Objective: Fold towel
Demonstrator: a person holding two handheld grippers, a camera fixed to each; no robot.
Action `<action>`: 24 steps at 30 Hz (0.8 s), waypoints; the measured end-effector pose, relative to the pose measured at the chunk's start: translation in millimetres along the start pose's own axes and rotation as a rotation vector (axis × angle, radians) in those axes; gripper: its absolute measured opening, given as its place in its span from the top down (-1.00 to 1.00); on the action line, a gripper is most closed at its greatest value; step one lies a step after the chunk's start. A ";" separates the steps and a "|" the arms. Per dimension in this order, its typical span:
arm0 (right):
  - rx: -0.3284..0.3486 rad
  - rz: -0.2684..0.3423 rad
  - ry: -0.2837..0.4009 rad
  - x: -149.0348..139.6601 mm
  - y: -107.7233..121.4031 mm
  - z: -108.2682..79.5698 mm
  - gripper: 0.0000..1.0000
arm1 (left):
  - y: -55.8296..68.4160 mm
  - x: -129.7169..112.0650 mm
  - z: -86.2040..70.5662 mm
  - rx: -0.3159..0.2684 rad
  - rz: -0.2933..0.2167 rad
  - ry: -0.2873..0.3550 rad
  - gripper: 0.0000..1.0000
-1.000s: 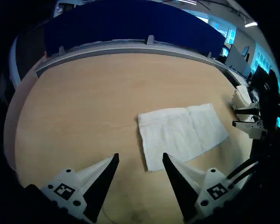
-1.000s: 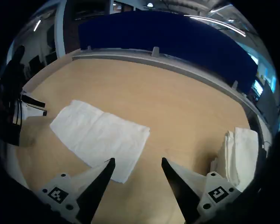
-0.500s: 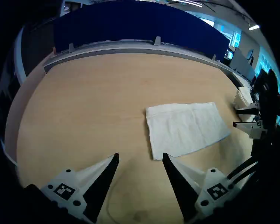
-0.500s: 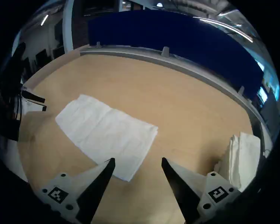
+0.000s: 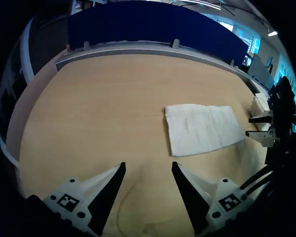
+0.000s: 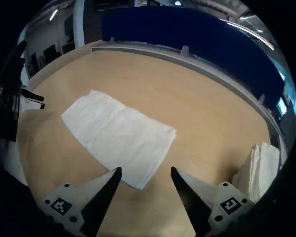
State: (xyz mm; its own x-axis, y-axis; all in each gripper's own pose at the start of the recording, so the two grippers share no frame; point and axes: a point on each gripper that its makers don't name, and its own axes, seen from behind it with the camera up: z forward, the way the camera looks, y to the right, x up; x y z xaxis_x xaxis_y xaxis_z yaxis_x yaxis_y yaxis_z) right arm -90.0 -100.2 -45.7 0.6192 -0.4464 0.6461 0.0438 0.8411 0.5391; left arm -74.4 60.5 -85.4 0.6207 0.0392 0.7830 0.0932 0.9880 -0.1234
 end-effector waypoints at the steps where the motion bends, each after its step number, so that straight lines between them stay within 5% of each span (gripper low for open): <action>1: 0.003 -0.001 -0.006 -3.6 -1.1 1.0 -0.91 | -0.8 -1.6 -0.9 0.002 -0.003 -0.001 -0.72; 9: 0.027 0.002 -0.038 -25.5 -8.4 6.9 -0.73 | -4.5 -14.2 -7.2 0.011 -0.032 -0.013 -0.72; 16: 0.052 -0.030 -0.055 -34.2 -13.1 8.1 -0.25 | -7.4 -19.4 -11.1 0.015 -0.043 -0.016 -0.73; 24: 0.084 -0.063 -0.073 -38.9 -18.7 9.4 0.06 | -10.5 -24.0 -12.6 0.017 -0.063 -0.015 -0.72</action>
State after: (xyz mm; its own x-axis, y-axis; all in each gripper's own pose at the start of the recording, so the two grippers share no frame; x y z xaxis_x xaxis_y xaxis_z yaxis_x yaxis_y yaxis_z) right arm -122.3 -101.4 -75.9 0.5583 -0.5211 0.6455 0.0132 0.7836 0.6212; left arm -80.5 47.3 -110.6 0.6022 -0.0211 0.7980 0.1189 0.9909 -0.0635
